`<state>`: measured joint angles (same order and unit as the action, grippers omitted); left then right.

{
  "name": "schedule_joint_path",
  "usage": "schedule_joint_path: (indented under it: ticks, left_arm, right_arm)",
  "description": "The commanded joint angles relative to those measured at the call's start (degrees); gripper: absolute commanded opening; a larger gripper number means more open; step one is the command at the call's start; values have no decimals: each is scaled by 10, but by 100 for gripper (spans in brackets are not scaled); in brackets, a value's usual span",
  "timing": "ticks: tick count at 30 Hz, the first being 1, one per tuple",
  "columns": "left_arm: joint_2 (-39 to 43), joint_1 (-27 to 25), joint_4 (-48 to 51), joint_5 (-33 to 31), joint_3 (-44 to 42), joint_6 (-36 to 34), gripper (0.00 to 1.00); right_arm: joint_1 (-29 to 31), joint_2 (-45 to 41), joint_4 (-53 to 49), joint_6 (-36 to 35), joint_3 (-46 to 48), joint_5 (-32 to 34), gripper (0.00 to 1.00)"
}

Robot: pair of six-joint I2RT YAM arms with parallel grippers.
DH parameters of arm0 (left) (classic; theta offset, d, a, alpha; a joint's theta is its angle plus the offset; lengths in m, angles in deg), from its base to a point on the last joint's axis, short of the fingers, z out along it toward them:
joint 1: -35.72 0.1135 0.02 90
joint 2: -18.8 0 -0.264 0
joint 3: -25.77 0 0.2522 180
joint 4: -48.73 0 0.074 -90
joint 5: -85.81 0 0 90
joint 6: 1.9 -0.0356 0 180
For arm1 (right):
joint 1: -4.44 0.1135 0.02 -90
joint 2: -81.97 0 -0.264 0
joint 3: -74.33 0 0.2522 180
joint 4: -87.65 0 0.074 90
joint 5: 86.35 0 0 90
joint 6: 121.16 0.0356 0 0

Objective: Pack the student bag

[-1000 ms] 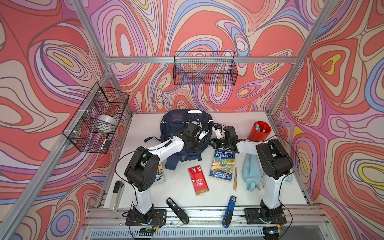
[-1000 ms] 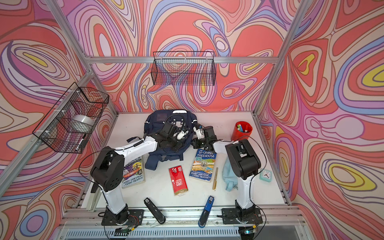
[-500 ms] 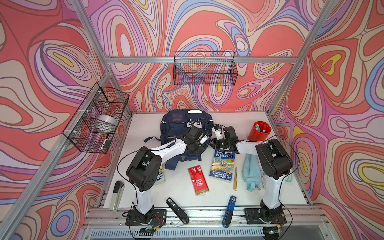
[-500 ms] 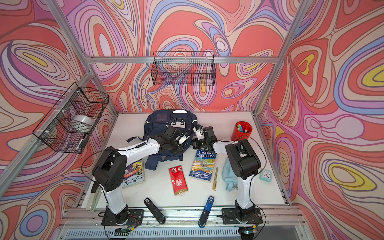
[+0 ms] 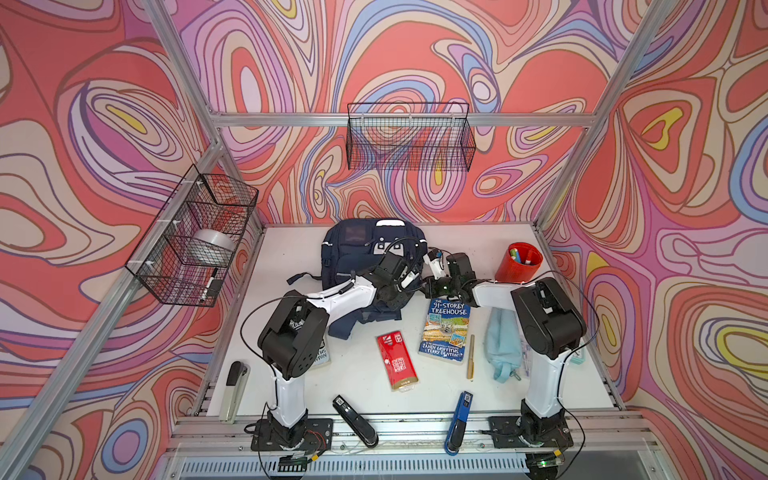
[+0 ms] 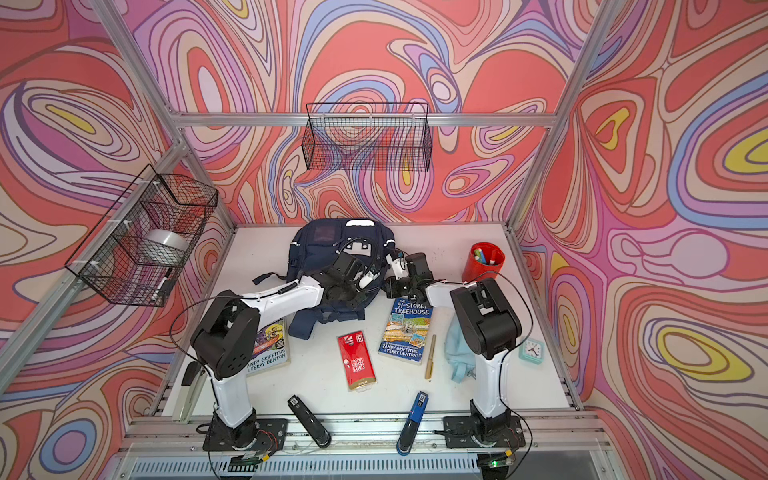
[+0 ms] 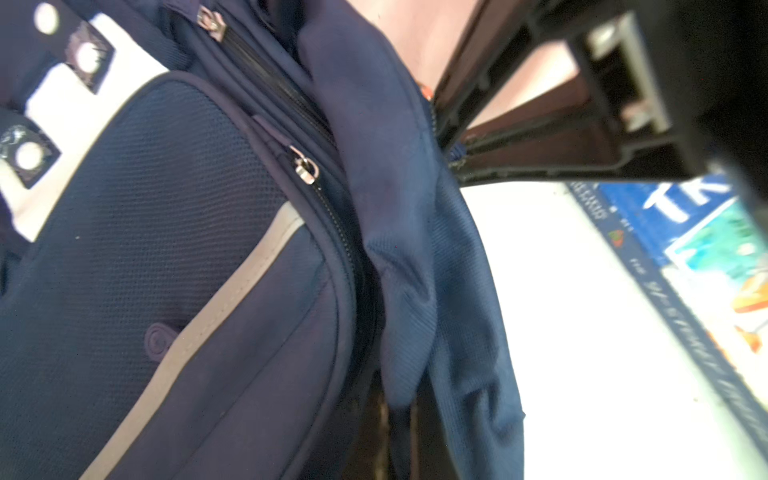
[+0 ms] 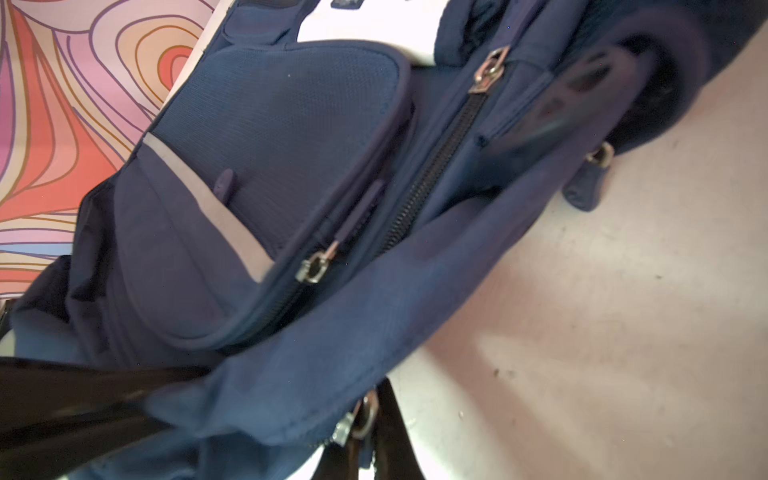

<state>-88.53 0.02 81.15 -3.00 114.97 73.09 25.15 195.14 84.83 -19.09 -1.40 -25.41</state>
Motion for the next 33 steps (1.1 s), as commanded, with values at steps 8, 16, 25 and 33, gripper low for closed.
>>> schedule_joint_path:
  ticks: [8,16,25,33]
  left_arm:
    - [17,26,79,99,122,84,0]
    - [-4,48,88,168,147,142,0]
    - [-5,59,53,251,144,215,0]
    - [18,72,37,280,151,273,0]
  right_arm:
    - [60,-57,-50,-76,-18,128,0]
    - [94,-101,-57,-32,-20,155,0]
    - [166,-134,-80,-18,-31,203,0]
    - [204,-98,-100,-25,-45,232,0]
